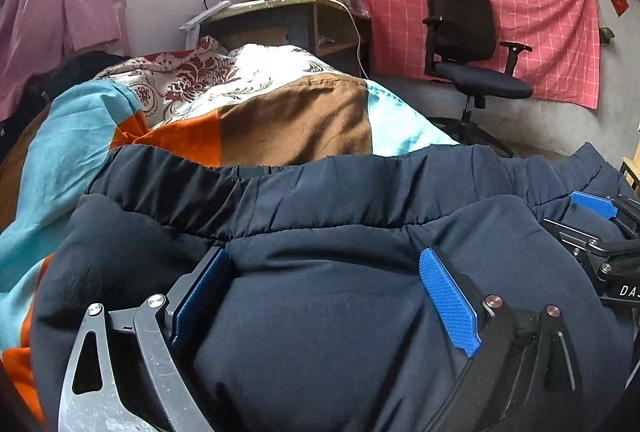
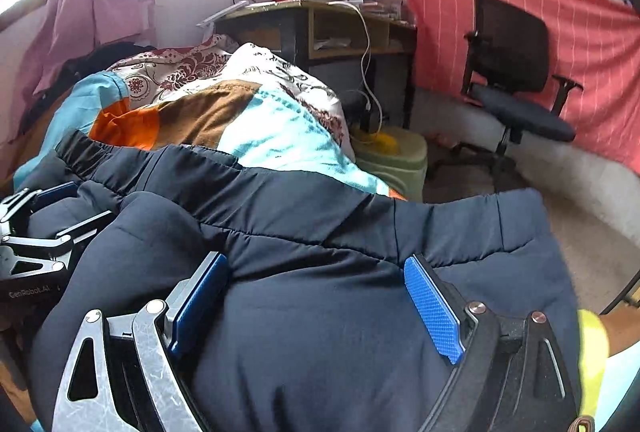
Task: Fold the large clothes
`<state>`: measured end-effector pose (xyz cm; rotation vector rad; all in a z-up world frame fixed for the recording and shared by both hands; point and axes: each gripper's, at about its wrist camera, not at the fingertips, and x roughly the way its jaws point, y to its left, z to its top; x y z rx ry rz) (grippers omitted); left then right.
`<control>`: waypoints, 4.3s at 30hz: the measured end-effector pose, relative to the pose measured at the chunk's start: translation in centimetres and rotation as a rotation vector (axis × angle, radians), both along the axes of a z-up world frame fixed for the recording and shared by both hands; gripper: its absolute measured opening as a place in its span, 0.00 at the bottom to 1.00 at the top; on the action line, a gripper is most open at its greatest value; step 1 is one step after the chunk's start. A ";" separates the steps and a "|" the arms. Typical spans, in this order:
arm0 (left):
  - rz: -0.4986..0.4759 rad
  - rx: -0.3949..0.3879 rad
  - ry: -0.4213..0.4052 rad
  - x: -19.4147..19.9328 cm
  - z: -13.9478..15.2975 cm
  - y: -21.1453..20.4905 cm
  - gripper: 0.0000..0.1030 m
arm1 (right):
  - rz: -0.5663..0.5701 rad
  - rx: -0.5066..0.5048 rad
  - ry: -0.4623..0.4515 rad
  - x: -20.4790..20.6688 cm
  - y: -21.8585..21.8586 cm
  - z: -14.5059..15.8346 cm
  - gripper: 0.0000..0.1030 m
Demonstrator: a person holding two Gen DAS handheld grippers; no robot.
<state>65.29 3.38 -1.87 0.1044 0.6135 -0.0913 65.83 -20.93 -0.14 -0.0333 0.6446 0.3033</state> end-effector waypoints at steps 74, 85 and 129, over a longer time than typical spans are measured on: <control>-0.125 -0.571 0.411 -4.1 -1.3 18.9 0.92 | -0.056 0.469 0.342 -1.8 -18.3 -2.3 0.97; -0.152 -0.621 0.442 -4.2 -2.3 20.8 0.96 | -0.050 0.404 0.361 -1.5 -16.6 -4.7 0.97; 0.002 -0.485 0.369 -15.5 9.7 15.2 0.10 | -0.076 0.097 0.107 -12.9 -8.8 10.5 0.13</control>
